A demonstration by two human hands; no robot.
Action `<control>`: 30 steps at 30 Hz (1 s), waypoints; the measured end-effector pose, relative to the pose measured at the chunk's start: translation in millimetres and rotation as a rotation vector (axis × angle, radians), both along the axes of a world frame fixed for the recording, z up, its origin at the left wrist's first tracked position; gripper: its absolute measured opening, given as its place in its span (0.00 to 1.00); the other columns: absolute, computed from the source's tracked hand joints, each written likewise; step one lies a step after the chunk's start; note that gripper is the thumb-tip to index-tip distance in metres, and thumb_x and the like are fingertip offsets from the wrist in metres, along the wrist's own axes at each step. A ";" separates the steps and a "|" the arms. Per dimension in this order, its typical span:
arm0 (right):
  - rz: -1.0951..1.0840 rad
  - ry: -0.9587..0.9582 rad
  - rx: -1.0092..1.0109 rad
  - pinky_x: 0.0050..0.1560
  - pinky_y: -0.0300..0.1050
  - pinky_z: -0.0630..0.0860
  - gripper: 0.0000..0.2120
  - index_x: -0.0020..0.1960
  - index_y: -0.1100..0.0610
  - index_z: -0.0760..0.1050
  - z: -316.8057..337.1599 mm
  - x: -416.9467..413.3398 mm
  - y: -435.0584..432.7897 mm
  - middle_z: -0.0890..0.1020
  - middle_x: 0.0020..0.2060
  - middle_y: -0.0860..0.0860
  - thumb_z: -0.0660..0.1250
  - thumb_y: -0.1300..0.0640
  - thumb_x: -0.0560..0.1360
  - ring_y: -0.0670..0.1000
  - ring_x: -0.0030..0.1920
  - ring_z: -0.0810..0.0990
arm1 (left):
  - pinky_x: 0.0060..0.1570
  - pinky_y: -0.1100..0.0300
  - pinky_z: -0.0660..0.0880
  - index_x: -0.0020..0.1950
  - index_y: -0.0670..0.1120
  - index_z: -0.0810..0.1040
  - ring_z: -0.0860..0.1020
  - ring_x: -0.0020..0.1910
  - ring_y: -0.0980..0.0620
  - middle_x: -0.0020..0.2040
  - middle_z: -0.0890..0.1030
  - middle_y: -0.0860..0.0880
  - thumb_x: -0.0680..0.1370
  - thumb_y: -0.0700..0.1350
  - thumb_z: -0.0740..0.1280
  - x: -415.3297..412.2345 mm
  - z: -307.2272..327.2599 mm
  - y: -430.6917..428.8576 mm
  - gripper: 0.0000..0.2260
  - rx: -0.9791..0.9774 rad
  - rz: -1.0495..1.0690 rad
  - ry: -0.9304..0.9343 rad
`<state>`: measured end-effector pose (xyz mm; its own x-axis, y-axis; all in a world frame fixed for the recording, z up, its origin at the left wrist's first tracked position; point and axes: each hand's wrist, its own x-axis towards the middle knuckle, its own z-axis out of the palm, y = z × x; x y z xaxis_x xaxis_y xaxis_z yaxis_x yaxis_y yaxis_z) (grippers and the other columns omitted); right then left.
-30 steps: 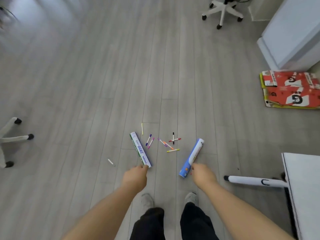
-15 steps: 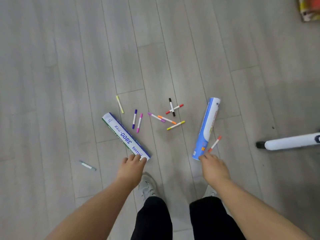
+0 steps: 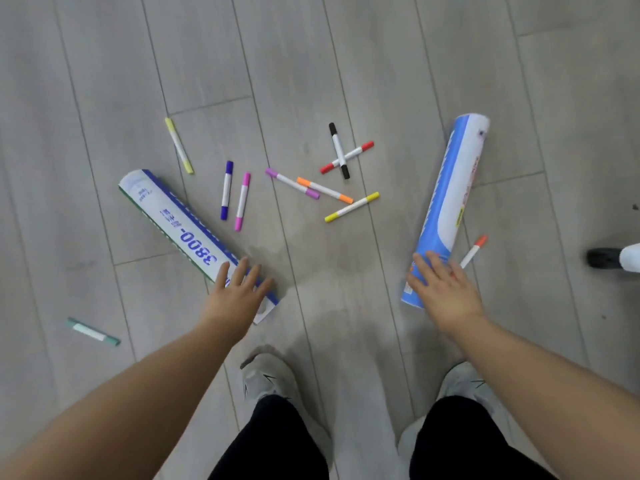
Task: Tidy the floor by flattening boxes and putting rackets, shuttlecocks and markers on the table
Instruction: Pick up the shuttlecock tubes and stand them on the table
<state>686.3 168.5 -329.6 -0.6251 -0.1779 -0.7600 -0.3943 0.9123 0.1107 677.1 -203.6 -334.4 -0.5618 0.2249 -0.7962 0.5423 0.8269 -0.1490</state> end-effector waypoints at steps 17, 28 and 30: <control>-0.715 0.477 -0.291 0.67 0.64 0.64 0.27 0.69 0.56 0.70 -47.8 18.4 -33.5 0.63 0.73 0.61 0.72 0.59 0.72 0.65 0.71 0.64 | 0.74 0.33 0.37 0.79 0.53 0.52 0.43 0.79 0.36 0.80 0.52 0.43 0.76 0.45 0.72 53.5 -21.0 42.4 0.38 0.271 -0.058 -0.025; -1.525 0.290 -0.322 0.55 0.56 0.75 0.42 0.74 0.59 0.56 -61.2 -8.8 -47.8 0.76 0.60 0.61 0.76 0.51 0.69 0.64 0.57 0.77 | 0.57 0.46 0.77 0.77 0.49 0.55 0.77 0.61 0.44 0.69 0.72 0.44 0.76 0.57 0.71 31.9 -34.1 42.1 0.36 0.579 1.725 0.230; -1.580 0.263 -0.316 0.54 0.56 0.76 0.36 0.66 0.61 0.62 -65.3 -11.6 -50.0 0.77 0.58 0.61 0.77 0.50 0.68 0.63 0.55 0.78 | 0.50 0.48 0.80 0.70 0.46 0.60 0.81 0.50 0.45 0.58 0.79 0.46 0.74 0.57 0.74 28.7 -36.5 51.2 0.34 0.542 1.902 0.081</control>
